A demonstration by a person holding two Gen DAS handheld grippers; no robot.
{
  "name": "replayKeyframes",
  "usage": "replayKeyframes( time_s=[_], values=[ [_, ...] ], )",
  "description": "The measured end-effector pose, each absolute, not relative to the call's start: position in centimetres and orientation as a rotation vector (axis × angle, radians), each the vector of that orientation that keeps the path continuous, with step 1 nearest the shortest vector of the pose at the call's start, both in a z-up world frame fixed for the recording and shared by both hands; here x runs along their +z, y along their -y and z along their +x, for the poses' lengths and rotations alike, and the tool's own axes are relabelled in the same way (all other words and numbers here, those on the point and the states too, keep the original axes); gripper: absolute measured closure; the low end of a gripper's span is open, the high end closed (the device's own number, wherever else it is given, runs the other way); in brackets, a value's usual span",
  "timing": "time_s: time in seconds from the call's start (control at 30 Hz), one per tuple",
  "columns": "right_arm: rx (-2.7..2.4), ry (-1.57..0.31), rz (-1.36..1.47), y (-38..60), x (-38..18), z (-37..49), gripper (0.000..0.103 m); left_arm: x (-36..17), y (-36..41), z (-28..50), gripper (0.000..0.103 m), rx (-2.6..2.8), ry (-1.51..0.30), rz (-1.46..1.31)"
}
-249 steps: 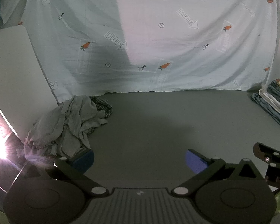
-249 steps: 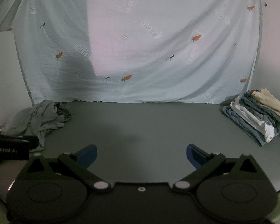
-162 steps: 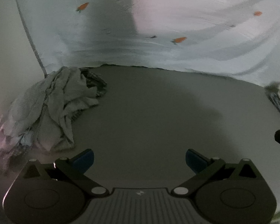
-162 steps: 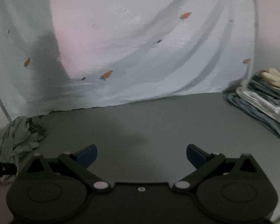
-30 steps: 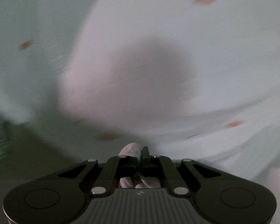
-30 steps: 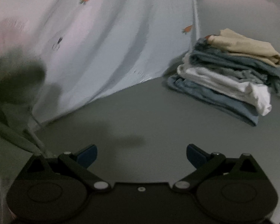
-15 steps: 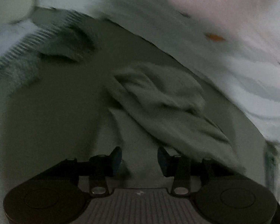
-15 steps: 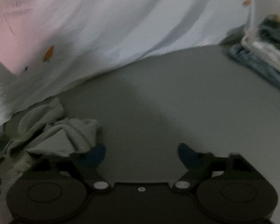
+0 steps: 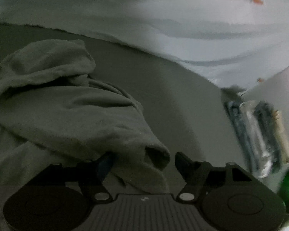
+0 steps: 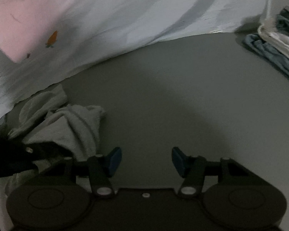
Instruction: Fold clothes
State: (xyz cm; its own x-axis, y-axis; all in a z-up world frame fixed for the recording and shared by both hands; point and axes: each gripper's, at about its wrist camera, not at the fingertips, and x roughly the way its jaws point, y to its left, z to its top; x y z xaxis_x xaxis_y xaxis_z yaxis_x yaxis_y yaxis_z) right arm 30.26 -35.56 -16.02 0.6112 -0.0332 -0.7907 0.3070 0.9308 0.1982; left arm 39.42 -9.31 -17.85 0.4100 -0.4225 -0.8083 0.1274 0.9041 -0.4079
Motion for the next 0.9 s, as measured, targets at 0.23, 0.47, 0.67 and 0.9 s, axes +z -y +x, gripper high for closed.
replayKeyframes(
  time_s=[0.23, 0.47, 0.67, 0.9],
  values=[
    [-0.254, -0.878, 0.335, 36.2, -15.4, 28.4, 0.044, -16.2, 4.8, 38.7, 0.096, -0.191, -1.001, -0.387],
    [-0.235, -0.843, 0.299, 33.9, -14.3, 26.1, 0.044, -12.1, -8.6, 36.5, 0.095, 0.125, -0.813, -0.494],
    [-0.196, -0.841, 0.260, 31.2, -14.4, 24.3, 0.044, -14.7, -17.2, 33.7, 0.075, 0.291, -0.851, -0.582],
    [-0.159, -0.852, 0.288, 28.9, -15.6, 24.0, 0.044, -15.6, -12.3, 28.2, 0.069, 0.119, -0.924, -0.444]
  ],
)
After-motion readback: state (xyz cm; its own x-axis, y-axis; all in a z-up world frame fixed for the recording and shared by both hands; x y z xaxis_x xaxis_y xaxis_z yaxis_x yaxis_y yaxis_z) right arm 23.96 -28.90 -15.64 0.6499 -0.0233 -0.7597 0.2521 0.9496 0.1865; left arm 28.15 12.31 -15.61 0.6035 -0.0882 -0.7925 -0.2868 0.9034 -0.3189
